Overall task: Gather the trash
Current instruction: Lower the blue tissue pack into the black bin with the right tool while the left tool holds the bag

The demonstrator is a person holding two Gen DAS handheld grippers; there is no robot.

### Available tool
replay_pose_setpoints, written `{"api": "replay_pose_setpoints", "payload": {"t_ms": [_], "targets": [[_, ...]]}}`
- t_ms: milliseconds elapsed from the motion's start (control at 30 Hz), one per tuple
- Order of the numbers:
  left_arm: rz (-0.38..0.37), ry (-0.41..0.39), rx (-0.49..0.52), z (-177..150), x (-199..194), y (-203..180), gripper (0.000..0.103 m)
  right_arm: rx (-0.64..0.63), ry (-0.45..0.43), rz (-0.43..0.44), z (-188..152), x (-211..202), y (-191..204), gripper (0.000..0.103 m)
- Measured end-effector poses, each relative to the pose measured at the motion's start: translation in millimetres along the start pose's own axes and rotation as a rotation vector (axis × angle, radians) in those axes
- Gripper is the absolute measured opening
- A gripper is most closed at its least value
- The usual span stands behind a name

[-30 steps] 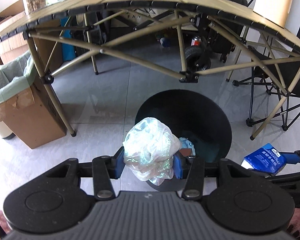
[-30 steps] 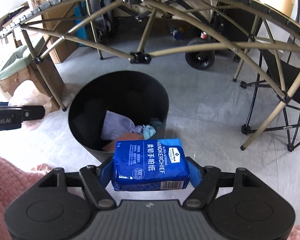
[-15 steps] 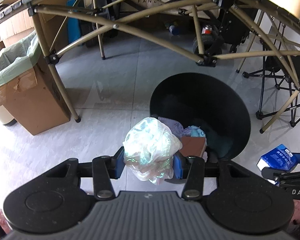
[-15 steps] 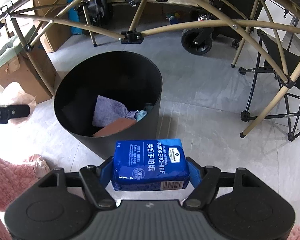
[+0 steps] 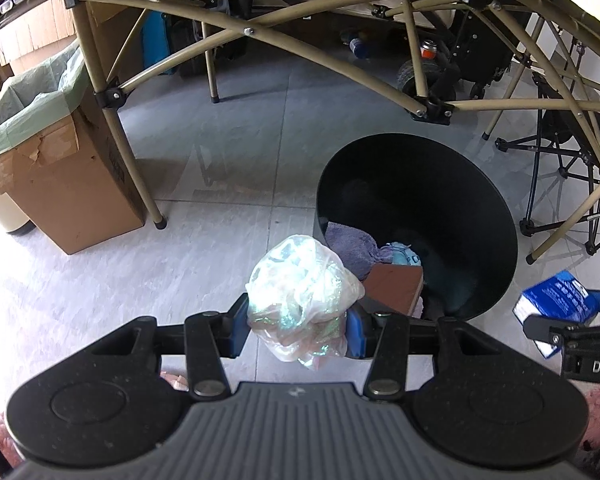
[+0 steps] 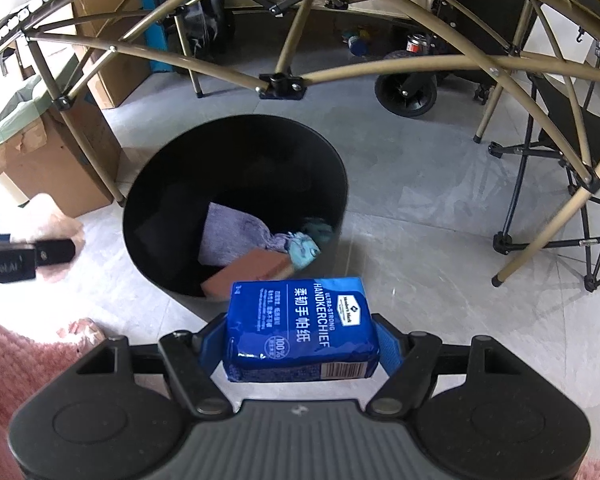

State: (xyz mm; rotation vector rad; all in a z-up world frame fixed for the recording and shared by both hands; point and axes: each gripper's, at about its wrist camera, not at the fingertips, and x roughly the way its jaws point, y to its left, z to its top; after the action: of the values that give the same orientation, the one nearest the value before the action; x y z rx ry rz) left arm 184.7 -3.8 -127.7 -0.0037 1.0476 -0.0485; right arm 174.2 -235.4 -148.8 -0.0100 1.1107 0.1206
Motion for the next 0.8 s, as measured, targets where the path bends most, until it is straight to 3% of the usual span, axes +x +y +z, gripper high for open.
{"api": "replay_pose_setpoints", "payload": {"t_ms": [800], "targets": [[0.042, 0.056, -0.078, 3.4, 22.8, 37.4, 0.048, -0.003, 0.071, 0.016, 73.3, 52.6, 56.7, 0.072]]}}
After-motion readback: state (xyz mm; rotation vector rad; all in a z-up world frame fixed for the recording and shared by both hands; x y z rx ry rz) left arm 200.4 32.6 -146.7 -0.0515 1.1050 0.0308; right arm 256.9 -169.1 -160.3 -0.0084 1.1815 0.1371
